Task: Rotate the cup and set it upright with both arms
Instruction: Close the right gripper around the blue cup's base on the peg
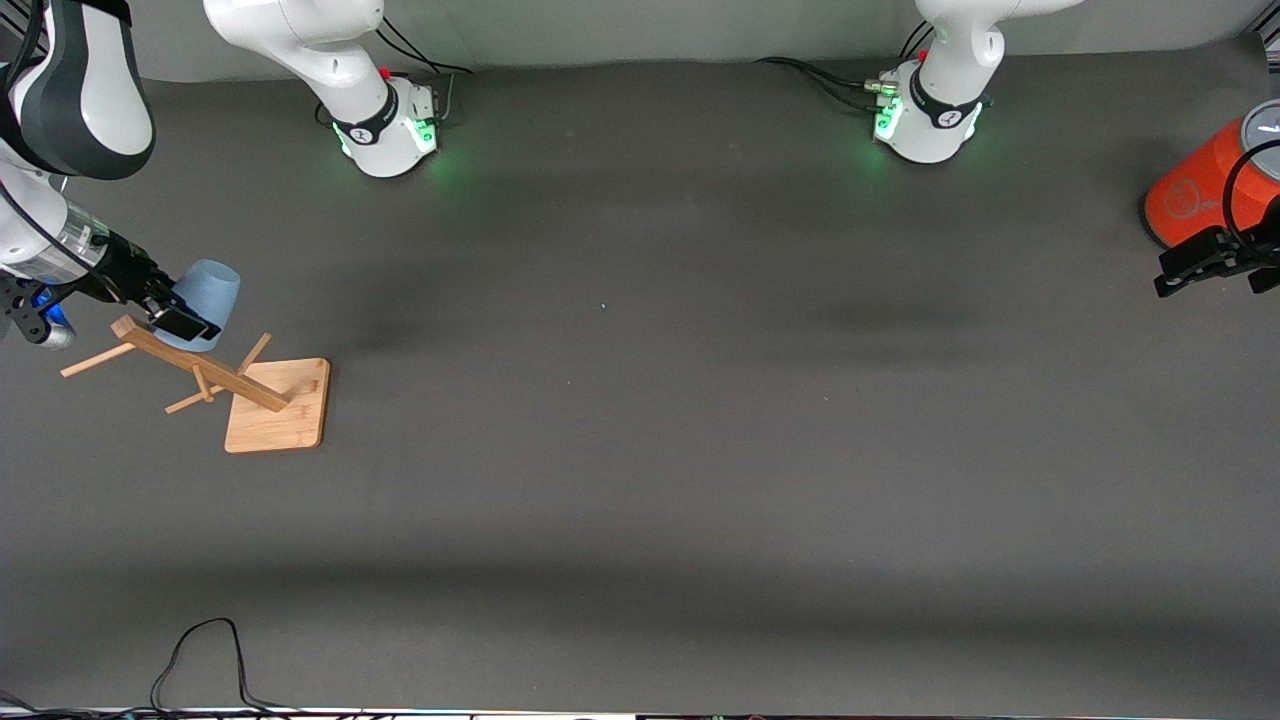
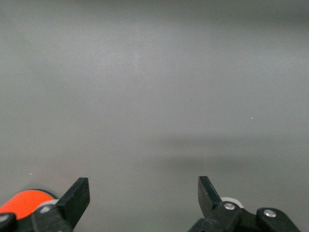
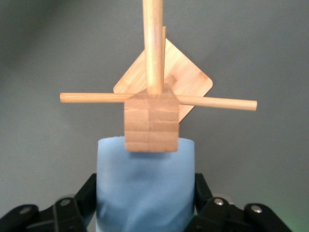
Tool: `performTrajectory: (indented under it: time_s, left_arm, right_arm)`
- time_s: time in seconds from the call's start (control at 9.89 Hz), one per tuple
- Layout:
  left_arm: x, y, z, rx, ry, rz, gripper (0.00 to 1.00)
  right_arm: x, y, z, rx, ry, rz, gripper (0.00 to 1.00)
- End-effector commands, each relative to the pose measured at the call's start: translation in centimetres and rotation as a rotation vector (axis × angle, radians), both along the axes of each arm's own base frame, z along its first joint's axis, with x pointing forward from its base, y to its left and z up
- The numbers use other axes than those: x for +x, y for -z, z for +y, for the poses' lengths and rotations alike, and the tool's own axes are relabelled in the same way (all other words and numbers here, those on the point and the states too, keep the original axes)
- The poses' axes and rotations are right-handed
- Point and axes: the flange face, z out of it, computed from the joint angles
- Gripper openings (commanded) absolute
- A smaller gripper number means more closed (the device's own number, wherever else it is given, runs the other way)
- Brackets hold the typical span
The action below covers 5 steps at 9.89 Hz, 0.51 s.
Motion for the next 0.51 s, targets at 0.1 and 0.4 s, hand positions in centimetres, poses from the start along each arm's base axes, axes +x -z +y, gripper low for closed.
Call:
performTrajectory:
  time_s: [0.1,0.4]
  left_arm:
    - [0.0,-0.3,0.0,0.004,0.001,-0.012,1.00]
    - [0.0,-0.4,0.0,0.004,0.000,-0.015,1.00]
  right_arm:
    - [-0.5,-0.6,0.0,0.006,0.020,-0.004,0.62]
    - [-2.3,-3.2,1.2,0.024,0.069,0.035,0.62]
